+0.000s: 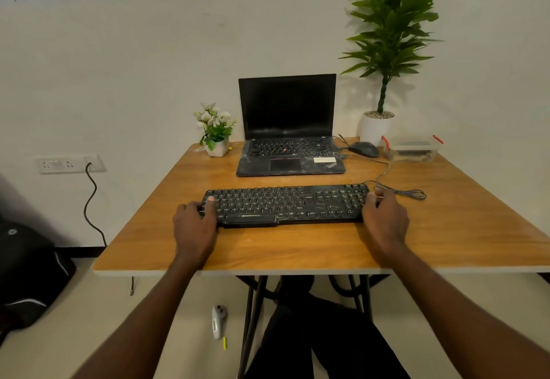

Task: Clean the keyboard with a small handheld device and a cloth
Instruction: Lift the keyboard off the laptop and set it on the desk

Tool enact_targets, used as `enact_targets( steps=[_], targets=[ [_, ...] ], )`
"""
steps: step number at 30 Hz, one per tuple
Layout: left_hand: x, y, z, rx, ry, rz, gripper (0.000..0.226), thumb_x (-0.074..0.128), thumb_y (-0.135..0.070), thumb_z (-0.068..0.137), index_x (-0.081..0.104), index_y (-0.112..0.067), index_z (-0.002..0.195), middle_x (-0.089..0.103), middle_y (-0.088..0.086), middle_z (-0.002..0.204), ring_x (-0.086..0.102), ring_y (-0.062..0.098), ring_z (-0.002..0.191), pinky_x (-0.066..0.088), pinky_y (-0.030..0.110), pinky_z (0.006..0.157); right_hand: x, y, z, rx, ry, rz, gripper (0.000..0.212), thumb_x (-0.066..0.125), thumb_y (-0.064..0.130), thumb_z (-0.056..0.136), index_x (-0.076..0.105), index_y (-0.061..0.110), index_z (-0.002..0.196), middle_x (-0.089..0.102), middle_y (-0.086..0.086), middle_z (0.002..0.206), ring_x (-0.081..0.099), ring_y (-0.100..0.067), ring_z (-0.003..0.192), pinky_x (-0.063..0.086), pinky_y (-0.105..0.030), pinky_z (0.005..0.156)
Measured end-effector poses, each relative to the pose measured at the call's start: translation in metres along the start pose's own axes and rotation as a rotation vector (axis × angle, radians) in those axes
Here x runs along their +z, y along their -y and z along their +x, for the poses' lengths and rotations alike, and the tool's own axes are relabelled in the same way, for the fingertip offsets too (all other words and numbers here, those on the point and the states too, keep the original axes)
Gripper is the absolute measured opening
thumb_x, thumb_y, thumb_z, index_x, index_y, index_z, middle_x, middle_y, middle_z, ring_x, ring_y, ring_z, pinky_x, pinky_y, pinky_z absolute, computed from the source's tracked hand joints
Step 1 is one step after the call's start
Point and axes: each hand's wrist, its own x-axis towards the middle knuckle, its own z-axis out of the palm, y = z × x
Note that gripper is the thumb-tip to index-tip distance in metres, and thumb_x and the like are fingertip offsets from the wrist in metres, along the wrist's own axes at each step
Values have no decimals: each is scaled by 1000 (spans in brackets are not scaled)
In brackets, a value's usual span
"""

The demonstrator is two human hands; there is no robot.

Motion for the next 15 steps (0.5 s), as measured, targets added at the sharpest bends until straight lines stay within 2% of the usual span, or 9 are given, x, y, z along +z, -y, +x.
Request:
enact_targets(
  steps=[4, 9, 12, 15],
  targets=[
    [-1, 1, 1, -10, -18, 11, 52, 46, -55, 109, 68, -7, 108, 60, 13, 109, 55, 34, 106, 51, 51, 91, -6, 5, -5, 24, -21, 5, 29, 47, 34, 104, 63, 13, 119, 71, -10, 89, 66, -34, 88, 54, -51, 86],
    [-4, -3, -2, -10, -43, 43, 41, 52, -48, 108, 58, -8, 99, 56, 15, 105, 52, 35, 103, 46, 49, 87, -14, 12, -9, 83, -88, -32, 27, 49, 26, 104, 67, 11, 116, 71, -18, 96, 65, -38, 90, 56, -49, 81],
    [-5, -7, -3, -33, -45, 63, 40, 52, -45, 108, 56, -6, 101, 56, 19, 110, 51, 37, 106, 46, 52, 90, -18, 16, -11, 98, -91, -68, 25, 50, 23, 104, 66, 8, 115, 70, -20, 97, 64, -38, 89, 55, -48, 82],
    [-7, -13, -7, -30, -39, 84, 39, 53, -44, 109, 57, -5, 107, 54, 21, 117, 49, 38, 111, 45, 51, 94, -17, 23, -16, 31, -108, -137, 23, 51, 22, 102, 63, 9, 116, 70, -17, 99, 63, -36, 94, 51, -49, 89]
  ],
)
